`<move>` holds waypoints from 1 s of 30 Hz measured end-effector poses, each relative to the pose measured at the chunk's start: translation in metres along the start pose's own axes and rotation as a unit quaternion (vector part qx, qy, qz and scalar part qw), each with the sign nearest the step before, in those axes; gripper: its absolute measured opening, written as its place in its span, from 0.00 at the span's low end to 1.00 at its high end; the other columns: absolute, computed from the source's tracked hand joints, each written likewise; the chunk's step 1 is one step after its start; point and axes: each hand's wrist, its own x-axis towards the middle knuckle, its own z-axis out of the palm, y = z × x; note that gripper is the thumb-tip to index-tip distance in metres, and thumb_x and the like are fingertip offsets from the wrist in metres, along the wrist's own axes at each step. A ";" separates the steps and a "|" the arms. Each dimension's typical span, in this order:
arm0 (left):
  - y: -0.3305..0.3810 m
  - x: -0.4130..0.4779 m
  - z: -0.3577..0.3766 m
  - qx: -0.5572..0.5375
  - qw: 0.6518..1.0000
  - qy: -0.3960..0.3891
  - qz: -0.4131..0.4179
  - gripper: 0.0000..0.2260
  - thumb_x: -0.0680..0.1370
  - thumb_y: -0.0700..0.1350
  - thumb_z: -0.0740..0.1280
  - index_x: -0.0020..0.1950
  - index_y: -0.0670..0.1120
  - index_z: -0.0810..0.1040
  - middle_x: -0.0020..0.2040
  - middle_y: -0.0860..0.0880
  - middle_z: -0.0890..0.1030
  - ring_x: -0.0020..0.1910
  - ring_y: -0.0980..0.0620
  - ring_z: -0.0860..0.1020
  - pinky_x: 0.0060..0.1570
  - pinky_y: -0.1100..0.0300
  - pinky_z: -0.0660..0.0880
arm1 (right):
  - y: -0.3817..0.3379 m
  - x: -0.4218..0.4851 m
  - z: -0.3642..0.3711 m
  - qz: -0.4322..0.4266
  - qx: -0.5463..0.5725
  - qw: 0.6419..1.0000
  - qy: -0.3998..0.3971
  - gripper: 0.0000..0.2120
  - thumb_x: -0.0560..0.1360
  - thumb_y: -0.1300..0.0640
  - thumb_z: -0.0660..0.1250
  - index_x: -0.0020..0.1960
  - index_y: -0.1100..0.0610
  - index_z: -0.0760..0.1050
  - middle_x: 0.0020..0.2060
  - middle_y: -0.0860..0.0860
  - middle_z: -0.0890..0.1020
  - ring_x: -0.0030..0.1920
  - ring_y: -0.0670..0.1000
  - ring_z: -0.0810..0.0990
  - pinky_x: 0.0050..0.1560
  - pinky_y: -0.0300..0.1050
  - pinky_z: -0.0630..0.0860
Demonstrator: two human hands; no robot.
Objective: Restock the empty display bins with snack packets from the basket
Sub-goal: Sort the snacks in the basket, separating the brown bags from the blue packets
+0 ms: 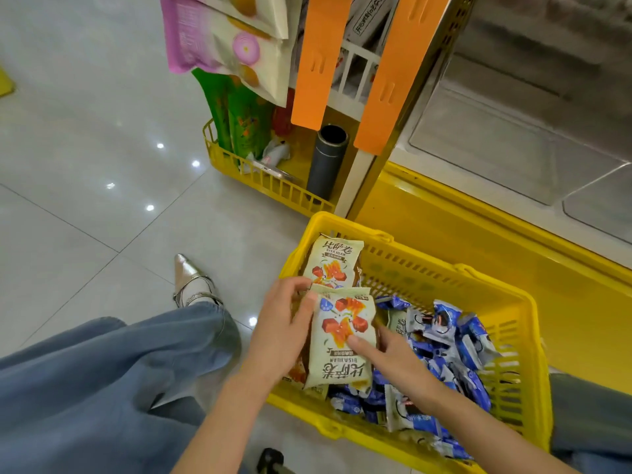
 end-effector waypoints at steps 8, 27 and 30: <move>-0.050 0.004 -0.012 0.111 0.988 -0.013 -0.107 0.09 0.82 0.51 0.52 0.54 0.50 0.69 0.48 0.51 0.77 0.49 0.49 0.78 0.45 0.57 0.72 | 0.026 0.024 0.051 0.085 -0.082 0.993 0.020 0.28 0.76 0.41 0.62 0.59 0.66 0.73 0.57 0.62 0.79 0.58 0.60 0.78 0.62 0.55 0.73; 0.004 0.025 0.104 0.198 0.965 -0.127 0.120 0.12 0.82 0.45 0.54 0.63 0.49 0.70 0.58 0.53 0.73 0.54 0.58 0.72 0.53 0.62 0.70 | 0.079 0.033 -0.157 0.074 -0.441 0.849 0.284 0.21 0.78 0.52 0.62 0.67 0.62 0.65 0.61 0.59 0.72 0.63 0.57 0.68 0.64 0.49 0.66; -0.020 0.052 0.152 0.231 0.942 -0.238 0.042 0.14 0.82 0.45 0.53 0.67 0.46 0.68 0.65 0.48 0.71 0.63 0.52 0.70 0.60 0.59 0.66 | 0.091 0.044 -0.178 0.092 -0.472 0.841 0.249 0.23 0.79 0.50 0.61 0.68 0.62 0.62 0.64 0.58 0.69 0.65 0.57 0.66 0.66 0.48 0.63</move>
